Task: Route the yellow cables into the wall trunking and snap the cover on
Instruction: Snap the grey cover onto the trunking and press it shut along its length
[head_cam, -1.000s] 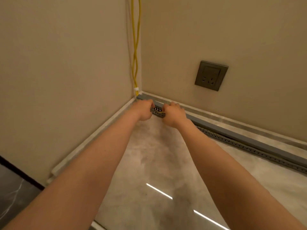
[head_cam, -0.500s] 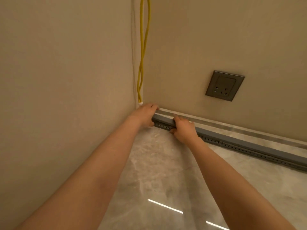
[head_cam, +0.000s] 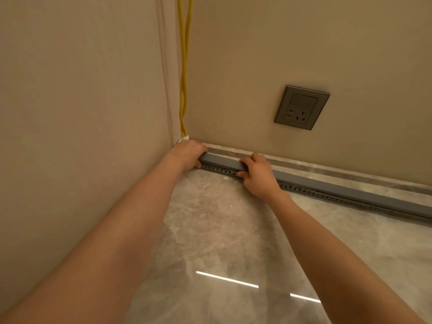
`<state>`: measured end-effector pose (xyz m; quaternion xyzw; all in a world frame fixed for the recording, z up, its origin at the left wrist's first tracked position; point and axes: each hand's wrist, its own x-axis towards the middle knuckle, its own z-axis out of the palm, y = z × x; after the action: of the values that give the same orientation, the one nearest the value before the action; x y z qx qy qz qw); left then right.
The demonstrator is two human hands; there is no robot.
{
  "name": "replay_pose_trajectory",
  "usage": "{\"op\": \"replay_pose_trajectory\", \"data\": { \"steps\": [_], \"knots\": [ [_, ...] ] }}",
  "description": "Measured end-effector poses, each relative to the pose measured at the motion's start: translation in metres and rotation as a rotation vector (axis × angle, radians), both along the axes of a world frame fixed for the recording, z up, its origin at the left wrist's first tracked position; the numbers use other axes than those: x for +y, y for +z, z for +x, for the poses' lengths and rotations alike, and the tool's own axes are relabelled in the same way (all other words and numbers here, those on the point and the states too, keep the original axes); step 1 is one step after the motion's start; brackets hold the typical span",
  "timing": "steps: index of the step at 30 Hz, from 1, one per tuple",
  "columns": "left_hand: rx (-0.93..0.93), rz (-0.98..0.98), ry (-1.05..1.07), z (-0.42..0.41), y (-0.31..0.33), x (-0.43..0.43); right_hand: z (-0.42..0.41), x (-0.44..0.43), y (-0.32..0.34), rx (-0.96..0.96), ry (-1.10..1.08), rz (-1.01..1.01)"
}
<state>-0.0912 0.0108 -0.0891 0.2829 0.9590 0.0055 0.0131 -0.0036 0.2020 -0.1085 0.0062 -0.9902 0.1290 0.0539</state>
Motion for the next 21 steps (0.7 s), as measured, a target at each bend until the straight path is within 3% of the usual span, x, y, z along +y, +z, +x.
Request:
{"op": "replay_pose_trajectory", "data": {
  "steps": [6,21],
  "knots": [
    [-0.052,-0.084,0.047,-0.007,0.007,-0.014,0.006,0.006,-0.002,0.048,0.041,0.066],
    [-0.150,0.099,0.032,0.006,0.002,0.016,0.000,-0.003,0.002,-0.057,-0.030,-0.025]
  ]
}}
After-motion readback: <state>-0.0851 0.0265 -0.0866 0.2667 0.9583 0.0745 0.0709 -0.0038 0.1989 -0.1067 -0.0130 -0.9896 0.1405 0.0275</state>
